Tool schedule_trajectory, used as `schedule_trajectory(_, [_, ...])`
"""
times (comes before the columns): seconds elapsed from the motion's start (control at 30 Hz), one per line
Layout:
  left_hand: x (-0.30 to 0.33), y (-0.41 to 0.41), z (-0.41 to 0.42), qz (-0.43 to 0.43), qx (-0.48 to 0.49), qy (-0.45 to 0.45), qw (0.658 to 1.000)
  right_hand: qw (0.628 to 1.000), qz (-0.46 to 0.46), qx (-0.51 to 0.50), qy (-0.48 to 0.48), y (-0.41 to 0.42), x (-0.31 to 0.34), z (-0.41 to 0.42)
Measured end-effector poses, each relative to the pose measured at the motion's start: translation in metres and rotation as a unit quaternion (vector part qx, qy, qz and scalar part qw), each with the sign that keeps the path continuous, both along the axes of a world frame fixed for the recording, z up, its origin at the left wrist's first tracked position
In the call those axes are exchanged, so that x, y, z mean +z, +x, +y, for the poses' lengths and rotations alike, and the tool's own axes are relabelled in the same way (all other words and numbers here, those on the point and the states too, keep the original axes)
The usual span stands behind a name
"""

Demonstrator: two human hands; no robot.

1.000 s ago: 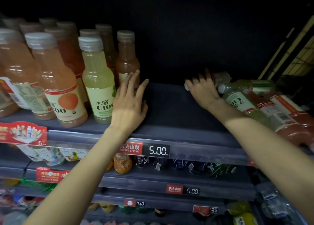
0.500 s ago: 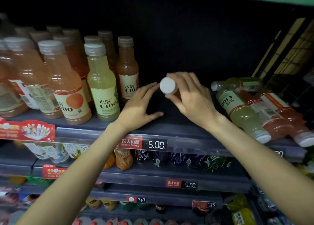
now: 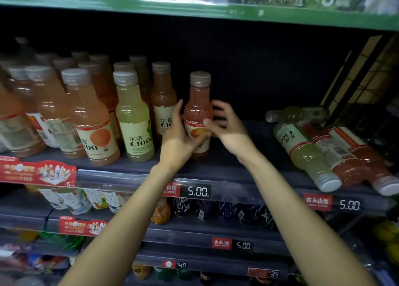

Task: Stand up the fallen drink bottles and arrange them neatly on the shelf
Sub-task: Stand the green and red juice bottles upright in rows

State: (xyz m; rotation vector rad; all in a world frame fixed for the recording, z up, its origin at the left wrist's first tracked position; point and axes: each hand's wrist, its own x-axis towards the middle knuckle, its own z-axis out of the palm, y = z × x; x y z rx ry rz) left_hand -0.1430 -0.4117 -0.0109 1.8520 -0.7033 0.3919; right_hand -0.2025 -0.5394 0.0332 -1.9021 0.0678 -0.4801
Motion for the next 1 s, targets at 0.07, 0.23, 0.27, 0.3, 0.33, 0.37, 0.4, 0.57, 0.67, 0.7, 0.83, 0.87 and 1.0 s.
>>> schedule_trajectory(0.07, [-0.009,-0.002,0.005,-0.061,0.029,0.023,0.997,1.0,-0.004,0.009,0.025,-0.002,-0.018,0.006])
schedule_trajectory(0.23, [-0.017,-0.012,0.016,-0.101,0.145,0.055,0.983,0.999,-0.028,0.003,0.044,0.012,-0.029,0.025])
schedule_trajectory(0.27, [-0.017,-0.014,0.017,-0.11,0.163,0.056,0.979,0.998,-0.031,-0.003,0.046,0.016,-0.03,0.029])
schedule_trajectory(0.3, [-0.018,-0.015,0.019,-0.12,0.177,0.056,0.975,0.998,-0.033,-0.005,0.05,0.02,-0.031,0.033])
schedule_trajectory(0.33, [-0.019,-0.015,0.02,-0.128,0.189,0.056,0.972,0.998,-0.034,-0.006,0.054,0.024,-0.031,0.038])
schedule_trajectory(0.37, [-0.02,-0.014,0.023,-0.134,0.198,0.055,0.969,0.998,-0.034,-0.006,0.056,0.027,-0.032,0.042])
schedule_trajectory(0.4, [-0.02,-0.014,0.025,-0.135,0.202,0.052,0.969,0.998,-0.033,-0.006,0.056,0.03,-0.033,0.045])
schedule_trajectory(0.57, [-0.016,-0.023,0.029,-0.132,0.176,0.004,0.976,1.0,-0.022,0.014,0.006,0.031,-0.034,0.041])
schedule_trajectory(0.67, [-0.013,-0.033,0.025,-0.18,0.173,-0.011,0.968,0.993,-0.036,0.018,-0.112,0.012,-0.034,0.017])
schedule_trajectory(0.7, [-0.011,-0.035,0.021,-0.208,0.159,-0.006,0.965,0.986,-0.044,0.01,-0.162,0.002,-0.035,0.005])
schedule_trajectory(0.83, [-0.006,-0.039,0.0,-0.282,0.041,0.061,0.957,0.936,-0.035,-0.077,-0.342,-0.035,-0.028,-0.049])
schedule_trajectory(0.87, [-0.006,-0.037,-0.007,-0.28,0.031,0.091,0.955,0.918,-0.03,-0.106,-0.382,-0.043,-0.025,-0.061])
schedule_trajectory(1.0, [-0.021,-0.034,-0.037,-0.194,0.057,0.257,0.945,0.75,0.052,-0.282,-0.596,-0.07,-0.025,-0.109])
